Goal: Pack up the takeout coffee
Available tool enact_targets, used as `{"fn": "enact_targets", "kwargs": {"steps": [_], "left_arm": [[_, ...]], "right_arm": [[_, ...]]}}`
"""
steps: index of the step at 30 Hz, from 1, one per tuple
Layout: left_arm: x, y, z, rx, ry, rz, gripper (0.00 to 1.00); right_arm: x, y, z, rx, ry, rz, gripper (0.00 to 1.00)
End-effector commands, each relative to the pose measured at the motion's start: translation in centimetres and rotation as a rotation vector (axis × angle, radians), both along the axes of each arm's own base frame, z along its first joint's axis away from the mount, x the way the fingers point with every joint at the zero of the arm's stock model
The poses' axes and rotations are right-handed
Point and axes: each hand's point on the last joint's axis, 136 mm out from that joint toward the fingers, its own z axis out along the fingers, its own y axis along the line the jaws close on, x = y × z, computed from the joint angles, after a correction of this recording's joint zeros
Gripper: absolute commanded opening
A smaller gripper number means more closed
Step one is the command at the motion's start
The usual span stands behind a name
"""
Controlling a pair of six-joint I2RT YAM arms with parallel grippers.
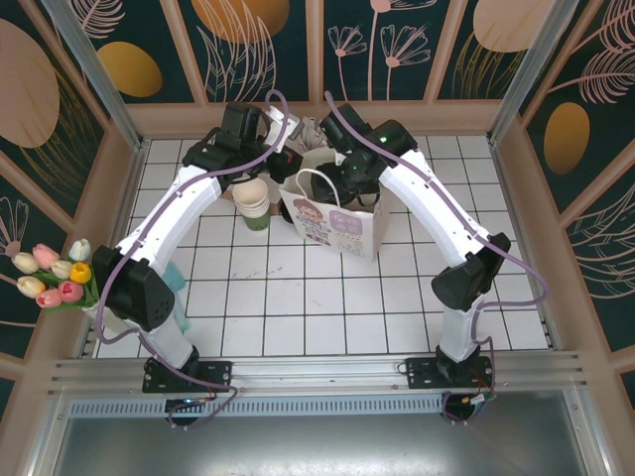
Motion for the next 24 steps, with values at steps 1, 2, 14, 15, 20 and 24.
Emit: {"fn": "enact_targets", "kwargs": {"steps": [1, 2, 14, 15, 20, 24], "left_arm": [[-1.2, -0.2, 0.3, -0.048, 0.030, -0.009, 0.07], [-1.5, -0.4, 0.4, -0.061, 0.036, -0.020, 0.07], [-4.8, -0.1, 5.7, -0.104, -0.204, -0.154, 0.63], [-4.7, 0.2, 6.4, -0.097, -0.275, -0.157, 0.71], [-4.2, 0.6, 10.1, -0.071, -0.671, -0.182, 0.95], [-2.4, 0.6, 12.2, -0.053, -0.852, -0.148, 0.99]], "right_arm": [[0.1, -0.4, 3.5, 0.110, -0.074, -0.049, 0.58], [0.2, -0.6, 3.8, 0.122, -0.084, -0.059, 0.58], [-0.6, -4.1, 4.3, 0.257, -0.016, -0.142, 0.58], [-0.6, -4.2, 4.4, 0.276, -0.011, -0.145, 0.58], [-0.4, -4.7, 5.7, 0.378, -0.008, -0.164, 0.58], [-0.1, -4.8, 7.6, 0.461, -0.030, -0.158, 0.58]]}}
